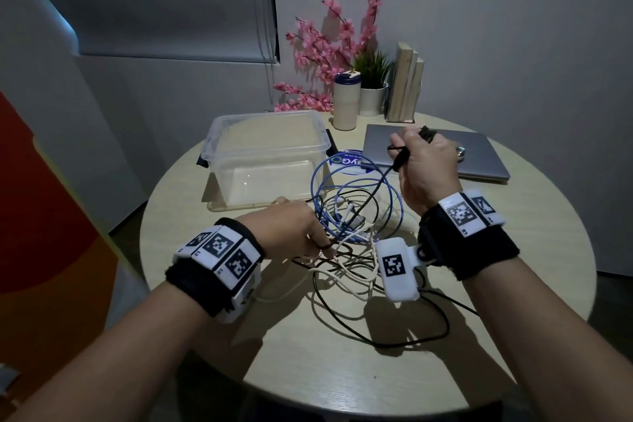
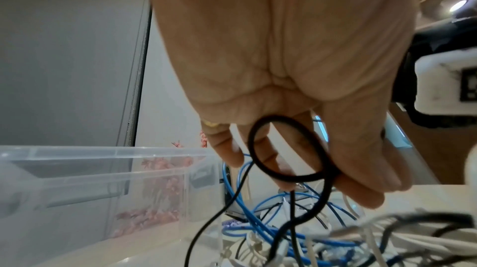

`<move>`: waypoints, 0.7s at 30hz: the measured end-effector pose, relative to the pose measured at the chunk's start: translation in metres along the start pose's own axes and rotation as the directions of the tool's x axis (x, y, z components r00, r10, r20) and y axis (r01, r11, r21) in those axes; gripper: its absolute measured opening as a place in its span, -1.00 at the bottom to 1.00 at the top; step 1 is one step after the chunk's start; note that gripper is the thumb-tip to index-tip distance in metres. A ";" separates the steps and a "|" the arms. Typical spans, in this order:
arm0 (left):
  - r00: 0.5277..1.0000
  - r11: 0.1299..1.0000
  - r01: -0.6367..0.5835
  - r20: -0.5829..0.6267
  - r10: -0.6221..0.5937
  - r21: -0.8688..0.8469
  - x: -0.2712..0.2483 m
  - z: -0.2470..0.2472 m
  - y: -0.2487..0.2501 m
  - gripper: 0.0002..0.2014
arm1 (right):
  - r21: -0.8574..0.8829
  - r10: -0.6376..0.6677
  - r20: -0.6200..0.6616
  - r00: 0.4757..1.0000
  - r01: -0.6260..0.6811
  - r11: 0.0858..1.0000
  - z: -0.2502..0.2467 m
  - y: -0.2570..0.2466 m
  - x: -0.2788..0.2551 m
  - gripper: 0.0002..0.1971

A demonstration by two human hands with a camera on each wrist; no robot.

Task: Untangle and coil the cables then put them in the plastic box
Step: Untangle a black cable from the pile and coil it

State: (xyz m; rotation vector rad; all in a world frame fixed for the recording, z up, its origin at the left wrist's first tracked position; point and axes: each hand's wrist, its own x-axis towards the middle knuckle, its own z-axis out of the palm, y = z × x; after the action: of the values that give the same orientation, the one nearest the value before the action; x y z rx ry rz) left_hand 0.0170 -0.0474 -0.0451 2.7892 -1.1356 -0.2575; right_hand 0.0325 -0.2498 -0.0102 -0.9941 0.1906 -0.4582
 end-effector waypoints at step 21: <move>0.916 0.941 -0.082 -0.397 -0.059 -0.329 -0.010 -0.034 -0.006 -0.82 | -0.804 -0.014 0.350 0.937 0.308 0.509 -0.016 0.006 -0.004 -0.74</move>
State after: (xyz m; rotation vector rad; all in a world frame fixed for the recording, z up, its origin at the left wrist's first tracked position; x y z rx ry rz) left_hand 0.0208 -0.0351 -0.0120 2.3771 -0.9057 0.1140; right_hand 0.0249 -0.2576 -0.0245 -2.0843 0.0257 -0.3657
